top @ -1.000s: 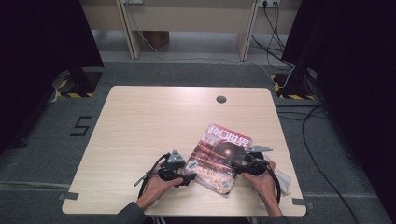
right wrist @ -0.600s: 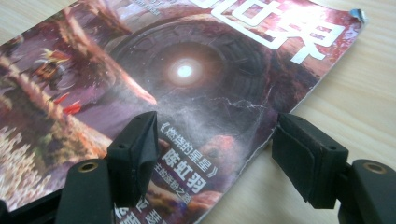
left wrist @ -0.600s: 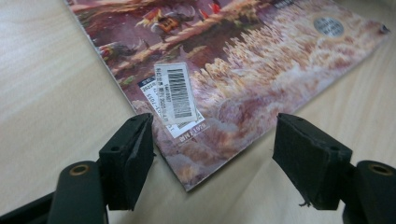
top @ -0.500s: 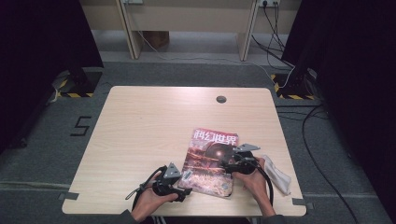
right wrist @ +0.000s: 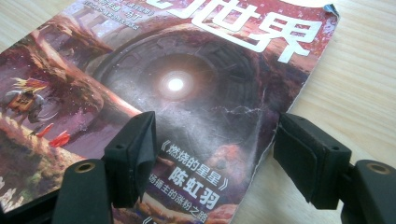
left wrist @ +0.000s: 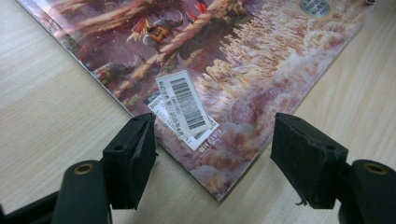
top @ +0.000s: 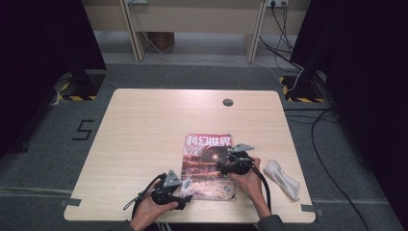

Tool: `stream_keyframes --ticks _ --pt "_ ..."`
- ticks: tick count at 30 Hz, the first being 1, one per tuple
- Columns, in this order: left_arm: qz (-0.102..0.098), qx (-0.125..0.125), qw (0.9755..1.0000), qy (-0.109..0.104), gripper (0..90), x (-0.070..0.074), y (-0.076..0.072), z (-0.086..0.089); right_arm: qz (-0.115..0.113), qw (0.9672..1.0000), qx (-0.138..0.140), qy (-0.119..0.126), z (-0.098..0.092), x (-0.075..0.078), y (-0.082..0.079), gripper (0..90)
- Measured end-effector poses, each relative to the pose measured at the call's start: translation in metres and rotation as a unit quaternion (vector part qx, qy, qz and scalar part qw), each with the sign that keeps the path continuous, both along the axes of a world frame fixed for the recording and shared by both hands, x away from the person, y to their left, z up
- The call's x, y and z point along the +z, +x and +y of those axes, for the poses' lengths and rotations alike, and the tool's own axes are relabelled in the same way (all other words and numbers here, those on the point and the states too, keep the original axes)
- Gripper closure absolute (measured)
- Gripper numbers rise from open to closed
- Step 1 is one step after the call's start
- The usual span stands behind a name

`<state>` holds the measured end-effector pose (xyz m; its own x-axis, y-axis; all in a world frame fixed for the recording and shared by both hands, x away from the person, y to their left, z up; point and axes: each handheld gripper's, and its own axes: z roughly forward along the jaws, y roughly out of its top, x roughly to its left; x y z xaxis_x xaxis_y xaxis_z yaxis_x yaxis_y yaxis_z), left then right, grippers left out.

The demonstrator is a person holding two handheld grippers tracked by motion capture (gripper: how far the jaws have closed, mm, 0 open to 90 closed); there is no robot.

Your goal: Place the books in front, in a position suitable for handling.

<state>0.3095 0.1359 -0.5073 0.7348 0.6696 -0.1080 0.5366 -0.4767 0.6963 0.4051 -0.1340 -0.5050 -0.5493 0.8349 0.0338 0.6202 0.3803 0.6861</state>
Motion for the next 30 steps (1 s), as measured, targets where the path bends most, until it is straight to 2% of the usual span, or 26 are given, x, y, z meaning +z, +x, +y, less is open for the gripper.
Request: stream_keyframes --ticks 4,8,10,13,18,19,20,23,24,27,30 --pt "-0.009 0.004 0.9999 0.011 30.4 0.000 0.000 0.004 -0.002 1.0000 0.000 -0.001 0.002 0.000 0.000 30.8" --pt "-0.005 0.008 0.9999 0.004 29.7 0.000 0.001 0.006 0.007 1.0000 0.000 0.004 0.000 0.001 -0.002 31.9" --pt "-0.008 0.010 0.9999 0.000 30.0 0.001 0.000 0.006 -0.001 1.0000 0.008 -0.005 -0.001 0.003 -0.005 32.4" --pt "-0.010 0.003 0.9999 -0.001 29.6 0.002 -0.002 0.006 -0.003 0.9999 0.012 -0.001 -0.003 0.007 -0.007 32.7" --pt "-0.021 -0.003 0.9995 0.024 29.6 0.001 -0.005 0.002 -0.005 0.9999 0.010 0.000 -0.007 0.010 -0.009 33.1" --pt "-0.027 -0.002 0.9992 0.030 30.3 0.001 -0.005 0.002 -0.006 0.9999 0.011 0.007 -0.010 0.013 -0.011 33.4" --pt "-0.016 0.003 0.9995 0.027 30.2 0.000 -0.002 0.003 -0.010 0.9998 0.014 0.009 -0.012 0.015 -0.011 33.4" --pt "-0.012 0.005 0.9996 0.025 29.3 -0.001 0.000 0.004 -0.017 0.9997 0.015 0.008 -0.017 0.020 -0.014 34.2" --pt "-0.013 0.006 0.9996 0.026 29.6 -0.001 0.000 0.005 -0.026 0.9996 0.014 0.008 -0.024 0.024 -0.017 34.8" --pt "-0.019 0.008 0.9994 0.030 29.5 0.000 -0.001 0.004 -0.031 0.9994 0.012 0.006 -0.036 0.029 -0.020 35.8" --pt "-0.015 0.006 0.9998 0.010 27.7 0.001 -0.001 0.005 -0.035 0.9994 0.003 0.005 -0.049 0.032 -0.026 35.9"
